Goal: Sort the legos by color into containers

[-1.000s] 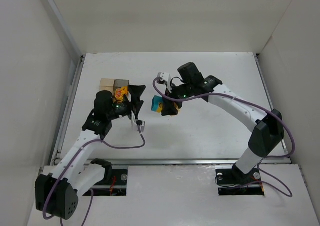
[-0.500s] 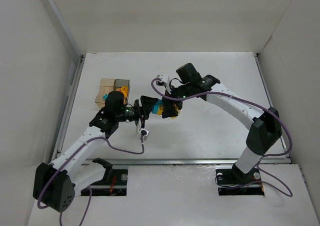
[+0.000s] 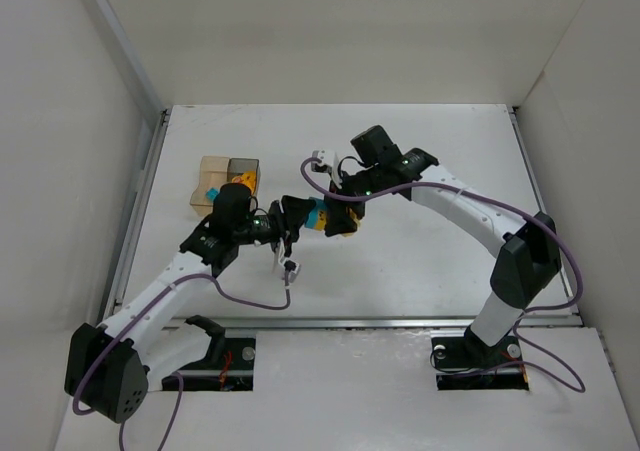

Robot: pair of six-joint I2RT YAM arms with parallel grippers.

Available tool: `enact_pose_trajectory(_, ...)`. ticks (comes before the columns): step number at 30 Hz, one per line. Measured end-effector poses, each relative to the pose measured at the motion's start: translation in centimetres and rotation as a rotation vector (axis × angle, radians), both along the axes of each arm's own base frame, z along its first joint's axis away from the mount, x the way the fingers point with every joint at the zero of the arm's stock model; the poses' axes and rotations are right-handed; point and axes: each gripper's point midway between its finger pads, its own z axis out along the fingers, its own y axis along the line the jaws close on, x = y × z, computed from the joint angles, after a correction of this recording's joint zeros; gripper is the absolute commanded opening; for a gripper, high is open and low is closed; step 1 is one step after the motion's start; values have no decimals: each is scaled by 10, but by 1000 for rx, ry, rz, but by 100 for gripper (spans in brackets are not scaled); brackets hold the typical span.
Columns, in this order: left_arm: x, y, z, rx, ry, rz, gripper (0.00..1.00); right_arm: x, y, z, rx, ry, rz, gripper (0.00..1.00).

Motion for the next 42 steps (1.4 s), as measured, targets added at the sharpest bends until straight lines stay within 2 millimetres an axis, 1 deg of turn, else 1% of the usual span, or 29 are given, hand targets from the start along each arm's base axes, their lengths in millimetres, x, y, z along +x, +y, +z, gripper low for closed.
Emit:
enact_pose_trajectory(3,0,0,0,2,1,3,0,0,0,0,-1,1,1,31)
enact_pose_trajectory(7,1,1,-2,13,0,16,0,1,-1,-3,-7,-4,1,28)
enact_pose_trajectory(13,2,7,-10,44,27,46,0,1,-3,-18,23,18,8,27)
enact_pose_trajectory(14,2,8,-12,51,30,52,0,1,-4,-21,23,22,5,25)
enact_pose_trajectory(16,6,13,-7,52,2,78,0,3,-16,-35,-9,53,-26,23)
enact_pose_trajectory(17,8,16,-3,49,-16,93,0,5,-26,-46,-38,75,-55,22)
enact_pose_trajectory(20,13,21,10,38,-72,127,0,11,-41,-60,-75,107,-105,22)
enact_pose_trajectory(21,15,23,14,36,-86,137,0,14,-44,-65,-87,114,-124,23)
enact_pose_trajectory(25,20,26,18,32,-113,165,0,23,-50,-85,-139,146,-197,34)
enact_pose_trajectory(27,21,28,20,29,-123,174,0,29,-51,-99,-168,168,-236,38)
enact_pose_trajectory(28,20,29,20,25,-130,179,0,33,-51,-107,-186,177,-262,46)
enact_pose_trajectory(30,18,31,20,16,-143,184,0,41,-54,-124,-232,195,-324,52)
enact_pose_trajectory(31,16,32,18,12,-147,185,0,45,-56,-130,-251,200,-355,56)
enact_pose_trajectory(33,13,34,16,4,-156,188,0,53,-61,-142,-294,198,-424,60)
enact_pose_trajectory(34,11,34,15,0,-160,190,0,58,-64,-146,-313,192,-457,64)
enact_pose_trajectory(36,10,35,15,-7,-167,191,0,65,-69,-151,-343,177,-514,78)
enact_pose_trajectory(37,10,35,15,-12,-173,192,0,68,-72,-152,-354,171,-539,87)
enact_pose_trajectory(38,10,35,16,-17,-177,193,0,71,-74,-154,-364,165,-559,100)
enact_pose_trajectory(42,12,35,25,-45,-209,200,0,76,-78,-155,-381,153,-600,100)
